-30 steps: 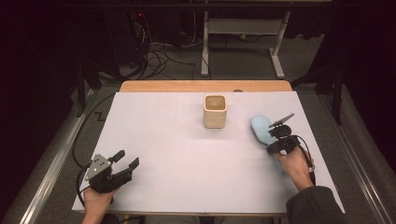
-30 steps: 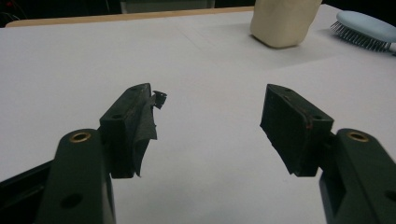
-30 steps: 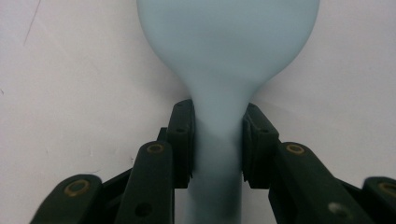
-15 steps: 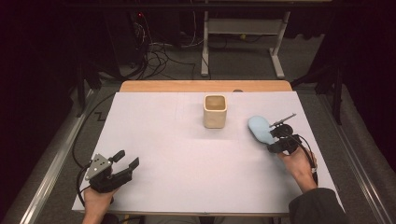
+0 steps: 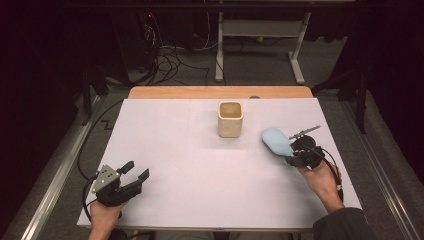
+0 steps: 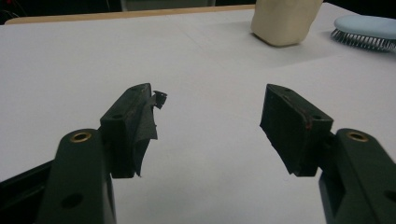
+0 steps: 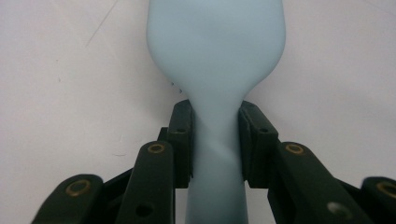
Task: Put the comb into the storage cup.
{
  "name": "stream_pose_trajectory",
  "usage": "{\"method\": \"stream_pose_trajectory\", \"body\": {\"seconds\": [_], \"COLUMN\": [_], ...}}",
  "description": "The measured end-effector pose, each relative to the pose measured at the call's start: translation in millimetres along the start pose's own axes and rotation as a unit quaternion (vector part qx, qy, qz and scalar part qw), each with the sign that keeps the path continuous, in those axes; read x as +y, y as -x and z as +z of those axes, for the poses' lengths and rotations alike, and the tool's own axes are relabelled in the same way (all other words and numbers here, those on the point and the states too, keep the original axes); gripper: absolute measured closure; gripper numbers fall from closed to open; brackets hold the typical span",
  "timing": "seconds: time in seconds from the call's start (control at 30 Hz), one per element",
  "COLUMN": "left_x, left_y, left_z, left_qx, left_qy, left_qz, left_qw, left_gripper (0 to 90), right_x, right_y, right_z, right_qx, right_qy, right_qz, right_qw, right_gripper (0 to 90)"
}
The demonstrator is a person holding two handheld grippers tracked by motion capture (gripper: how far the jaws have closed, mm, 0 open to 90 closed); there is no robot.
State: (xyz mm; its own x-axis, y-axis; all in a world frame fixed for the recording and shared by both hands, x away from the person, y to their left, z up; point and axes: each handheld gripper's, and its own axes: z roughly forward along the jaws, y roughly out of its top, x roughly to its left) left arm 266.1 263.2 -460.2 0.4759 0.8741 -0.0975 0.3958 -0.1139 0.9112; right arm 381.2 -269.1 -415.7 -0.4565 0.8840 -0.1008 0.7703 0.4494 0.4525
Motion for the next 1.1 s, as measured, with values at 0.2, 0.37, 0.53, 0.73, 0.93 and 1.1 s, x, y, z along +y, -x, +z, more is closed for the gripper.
{"method": "stream_pose_trajectory", "body": {"seconds": [0.2,0.37,0.53,0.73,0.93,1.1], "left_x": [-0.1,0.0,0.2,0.7,1.3,2.0], "left_y": [0.3,1.4,1.9,2.5,2.0,3.9], "left_z": [0.3,0.7,0.7,0.8,1.0,2.4], "left_qx": [0.0,0.0,-0.001,-0.004,-0.004,-0.006], "left_qy": [0.0,0.0,0.0,0.002,0.002,0.001], "left_qz": [0.001,0.002,0.002,0.003,0.003,0.004], "left_qw": [1.0,1.0,1.0,1.0,1.0,1.0], "left_gripper": [35.4,35.4,35.4,35.2,35.0,34.9], "right_x": [-3.4,-6.6,-11.0,-16.3,-20.6,-23.3], "right_y": [-4.0,-8.3,-12.2,-17.6,-23.2,-27.3], "right_z": [-3.5,-11.7,-19.1,-24.9,-31.5,-36.0], "right_qx": [0.003,0.009,0.017,0.027,0.035,0.042], "right_qy": [0.012,0.032,0.05,0.066,0.077,0.087], "right_qz": [-0.009,-0.013,-0.014,-0.019,-0.024,-0.028], "right_qw": [0.9999,0.9993,0.9985,0.9973,0.9961,0.9949], "right_gripper": [70.1,70.2,70.1,70.1,70.1,70.1]}}
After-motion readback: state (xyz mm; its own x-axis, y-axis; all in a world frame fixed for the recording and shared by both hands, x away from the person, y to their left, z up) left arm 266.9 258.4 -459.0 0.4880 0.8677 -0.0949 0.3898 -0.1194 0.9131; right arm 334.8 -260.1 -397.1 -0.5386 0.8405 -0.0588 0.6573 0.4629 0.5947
